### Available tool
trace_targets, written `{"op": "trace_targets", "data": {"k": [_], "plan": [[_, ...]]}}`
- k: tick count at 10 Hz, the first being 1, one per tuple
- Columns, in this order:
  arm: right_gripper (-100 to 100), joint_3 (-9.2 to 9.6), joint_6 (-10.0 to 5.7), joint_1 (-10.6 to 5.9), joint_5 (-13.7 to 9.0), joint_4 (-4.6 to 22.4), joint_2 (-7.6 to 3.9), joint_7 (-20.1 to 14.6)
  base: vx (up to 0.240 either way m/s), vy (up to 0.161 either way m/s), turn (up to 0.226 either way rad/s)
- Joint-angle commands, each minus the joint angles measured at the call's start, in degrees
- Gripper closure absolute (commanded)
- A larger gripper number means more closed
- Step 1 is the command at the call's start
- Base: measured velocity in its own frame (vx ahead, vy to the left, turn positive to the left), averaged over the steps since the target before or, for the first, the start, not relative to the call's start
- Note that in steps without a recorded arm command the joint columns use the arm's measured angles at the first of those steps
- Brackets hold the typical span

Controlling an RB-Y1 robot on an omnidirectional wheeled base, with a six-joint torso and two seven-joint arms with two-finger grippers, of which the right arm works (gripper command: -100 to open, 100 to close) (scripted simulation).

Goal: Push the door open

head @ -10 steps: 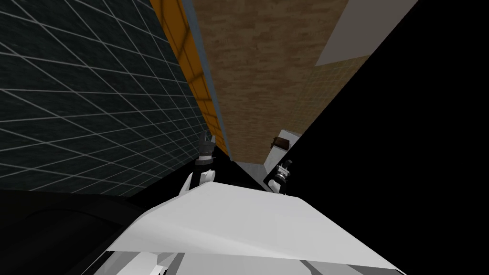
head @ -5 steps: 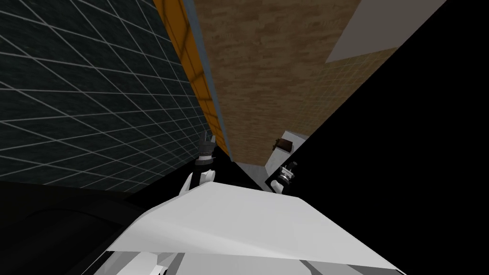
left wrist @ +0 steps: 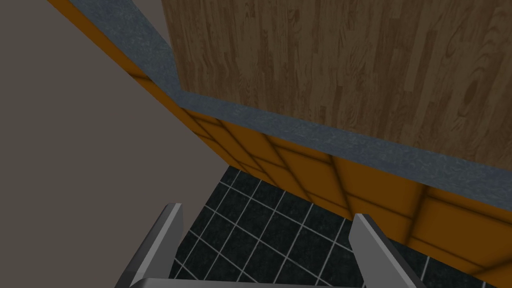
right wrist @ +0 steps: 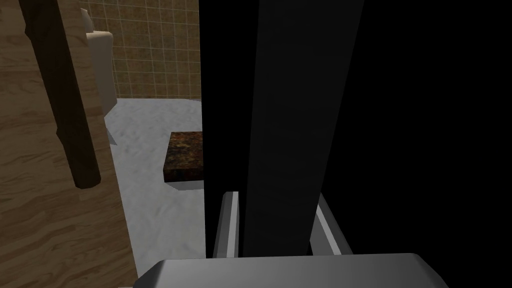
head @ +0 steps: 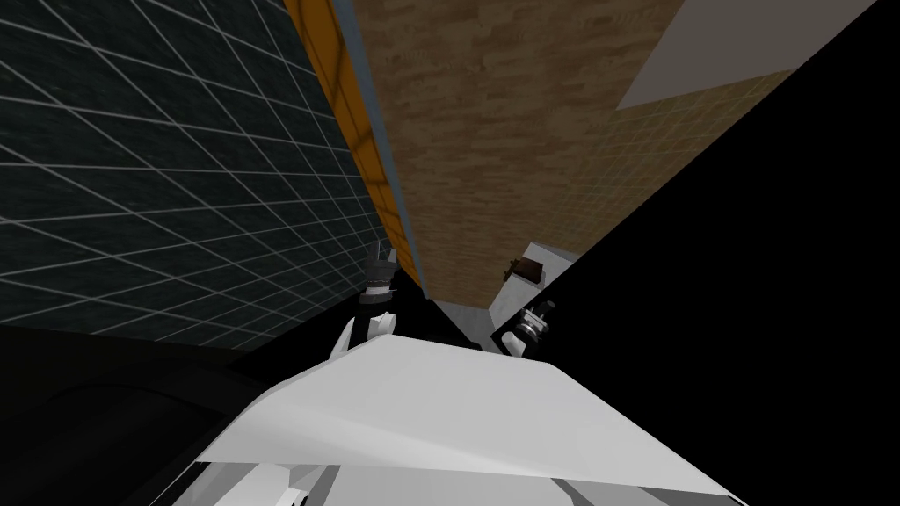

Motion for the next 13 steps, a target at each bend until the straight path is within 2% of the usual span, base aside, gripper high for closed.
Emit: {"op": "trace_targets", "data": {"k": [1,2,3,8,12,13], "plan": [[100,-2.23,-1.08,-0.31,-0.3,0.5,-1.07,0.0,0.052,-0.024,0.063],[100,-3.51,-1.09,-0.37,-0.3,0.5,-1.13,0.1,0.075,-0.025,0.077],[100,-3.51,-1.09,-0.37,-0.3,0.5,-1.13,0.1,0.070,-0.032,0.016],[100,-9.89,-1.15,-0.70,-0.8,0.6,-1.15,0.4,0.079,-0.043,0.078],[100,-9.89,-1.15,-0.70,-0.8,0.6,-1.15,0.4,0.022,-0.014,0.009],[100,-11.14,-1.16,-0.76,-0.9,0.7,-1.11,0.5,0.031,-0.016,0.064]]}}
